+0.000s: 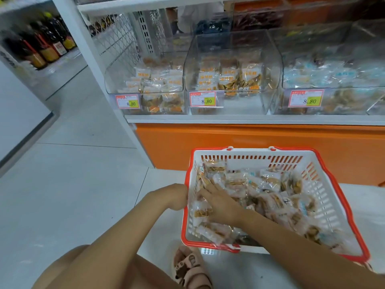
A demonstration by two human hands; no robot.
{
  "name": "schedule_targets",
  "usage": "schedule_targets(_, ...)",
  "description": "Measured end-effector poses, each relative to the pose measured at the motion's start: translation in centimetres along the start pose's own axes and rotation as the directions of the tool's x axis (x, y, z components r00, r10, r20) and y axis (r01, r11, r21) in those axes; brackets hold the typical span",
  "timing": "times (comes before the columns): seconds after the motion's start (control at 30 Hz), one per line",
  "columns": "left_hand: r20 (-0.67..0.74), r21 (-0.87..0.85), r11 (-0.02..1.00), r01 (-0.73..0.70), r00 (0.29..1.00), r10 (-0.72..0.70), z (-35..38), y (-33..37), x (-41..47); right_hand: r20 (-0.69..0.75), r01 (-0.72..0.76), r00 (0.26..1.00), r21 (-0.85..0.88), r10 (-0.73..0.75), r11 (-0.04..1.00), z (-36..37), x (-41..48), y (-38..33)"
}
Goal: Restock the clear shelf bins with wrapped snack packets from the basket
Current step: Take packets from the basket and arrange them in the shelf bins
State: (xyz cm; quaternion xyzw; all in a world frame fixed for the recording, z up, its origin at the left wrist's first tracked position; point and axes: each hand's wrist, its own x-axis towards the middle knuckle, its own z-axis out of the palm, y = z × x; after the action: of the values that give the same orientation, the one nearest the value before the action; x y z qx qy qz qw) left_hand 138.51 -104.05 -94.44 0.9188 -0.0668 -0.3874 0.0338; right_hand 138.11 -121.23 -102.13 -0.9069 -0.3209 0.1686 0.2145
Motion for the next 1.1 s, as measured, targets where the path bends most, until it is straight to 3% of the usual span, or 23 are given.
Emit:
schedule_targets(0.17, 0.158, 0.161, 0.986, 0.046, 0.985, -0.072, -1.1, 1.6, 0.1, 0.098, 0.015, 0.995, 0.153, -0.031, 0.988, -1.1, -0.2, -0.3)
schedule_targets(0.3, 0.226, 0.194, 0.977, 0.089, 0.965, -0.133, -1.1, 2.4, -0.3, 0.076, -0.011, 0.997, 0.111, 0.002, 0.994, -2.6, -1.2, 0.1)
schedule_targets(0.4, 0.066, 0.029, 0.993, 0.111, 0.991, -0.113, -1.8, 3.3, -0.3, -0.031, 0.031, 0.999, 0.031, -0.030, 0.999, -4.3, -2.6, 1.3)
schedule_targets(0.47, -0.089, -0.215, 0.973, 0.087, 0.990, -0.109, -3.0, 4.2, -0.6, -0.240, 0.128, 0.962, -0.031, -0.132, 0.991, -6.0, -4.0, 1.8)
schedule_targets(0.5, -0.126, -0.410, 0.909, 0.071, 0.983, -0.133, -3.5, 4.6, -0.6, -0.367, 0.179, 0.910, -0.070, -0.192, 0.981, -7.1, -4.5, 1.9)
schedule_targets(0.53, -0.100, -0.627, 0.777, 0.056, 0.983, -0.151, -4.0, 5.2, -0.9, -0.486, 0.222, 0.837, -0.117, -0.251, 0.968, -8.3, -5.1, 1.8)
schedule_targets(0.6, -0.009, -0.921, 0.388, 0.007, 0.999, -0.039, -5.1, 6.7, -2.0, -0.642, 0.249, 0.692, -0.217, -0.330, 0.944, -10.7, -5.8, 1.6)
schedule_targets(0.67, -0.086, -0.989, 0.115, -0.097, 0.992, 0.097, -6.2, 7.9, -2.8, -0.731, 0.201, 0.597, -0.261, -0.329, 0.944, -12.4, -5.9, 1.7)
schedule_targets(0.73, -0.224, -0.973, 0.033, -0.230, 0.966, 0.131, -7.3, 8.7, -2.9, -0.812, 0.151, 0.538, -0.173, -0.228, 0.973, -13.5, -6.0, 2.2)
schedule_targets(0.8, -0.319, -0.945, 0.048, -0.324, 0.943, 0.093, -8.5, 9.5, -2.9, -0.857, 0.152, 0.510, 0.015, -0.066, 0.988, -14.7, -6.4, 2.8)
schedule_targets(0.97, -0.477, -0.842, 0.247, -0.480, 0.876, 0.076, -11.1, 10.6, -2.3, -0.829, 0.189, 0.523, 0.340, 0.199, 0.921, -19.3, -7.9, 3.4)
schedule_targets(1.03, -0.547, -0.773, 0.317, -0.550, 0.830, 0.106, -12.2, 11.5, -2.3, -0.760, 0.209, 0.594, 0.461, 0.262, 0.863, -22.0, -8.6, 3.4)
schedule_targets(1.1, -0.607, -0.708, 0.352, -0.613, 0.782, 0.142, -13.2, 12.4, -2.4, -0.646, 0.226, 0.722, 0.560, 0.249, 0.797, -24.9, -9.0, 3.8)
